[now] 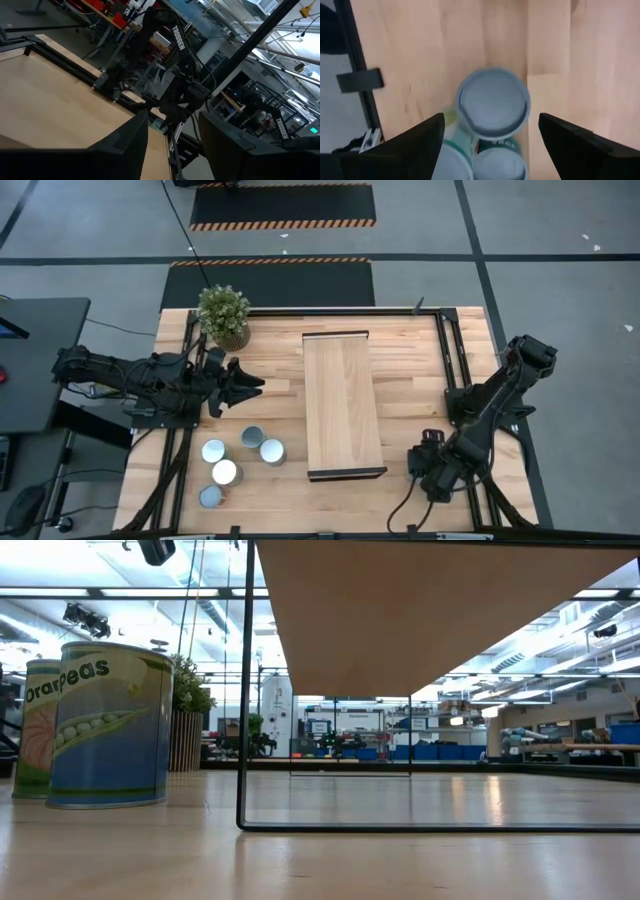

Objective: Pick and place cans onto a shelf
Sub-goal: Put the green tuna can on the shelf

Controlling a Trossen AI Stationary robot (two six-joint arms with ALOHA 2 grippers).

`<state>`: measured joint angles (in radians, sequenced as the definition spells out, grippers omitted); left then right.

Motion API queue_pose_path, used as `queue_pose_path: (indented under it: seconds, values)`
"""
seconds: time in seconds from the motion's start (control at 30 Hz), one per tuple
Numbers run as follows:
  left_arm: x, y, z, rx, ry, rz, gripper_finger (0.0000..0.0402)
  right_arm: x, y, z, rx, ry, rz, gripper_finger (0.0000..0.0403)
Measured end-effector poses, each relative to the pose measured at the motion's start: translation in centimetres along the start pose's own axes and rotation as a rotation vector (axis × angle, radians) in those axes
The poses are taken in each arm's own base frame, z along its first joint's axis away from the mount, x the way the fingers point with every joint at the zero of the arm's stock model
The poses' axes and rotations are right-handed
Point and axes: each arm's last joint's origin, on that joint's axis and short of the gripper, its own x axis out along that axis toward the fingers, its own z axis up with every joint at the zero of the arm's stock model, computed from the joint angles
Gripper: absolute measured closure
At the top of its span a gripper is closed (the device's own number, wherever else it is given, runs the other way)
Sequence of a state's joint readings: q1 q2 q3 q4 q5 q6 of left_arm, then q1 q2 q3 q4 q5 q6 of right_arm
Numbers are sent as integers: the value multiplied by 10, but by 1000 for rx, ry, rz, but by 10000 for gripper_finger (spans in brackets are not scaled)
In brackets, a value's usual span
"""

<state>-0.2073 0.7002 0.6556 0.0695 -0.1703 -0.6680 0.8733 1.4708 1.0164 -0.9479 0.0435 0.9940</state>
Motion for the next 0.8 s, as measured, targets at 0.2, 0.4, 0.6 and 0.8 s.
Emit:
queue_pose_path:
  seconds: [0.2,0.4,0.6,0.8]
  values:
    - [0,1,-1,3,11,8,221,2,0,3,-30,-57,-7,43]
    - [0,2,-3,7,29,23,221,3,-8,-1,-39,15,-61,11]
    - [0,3,-3,10,35,28,221,-9,-17,-5,-43,42,-107,10]
    - [0,3,-3,10,35,28,221,-13,-21,-22,-138,118,-113,13]
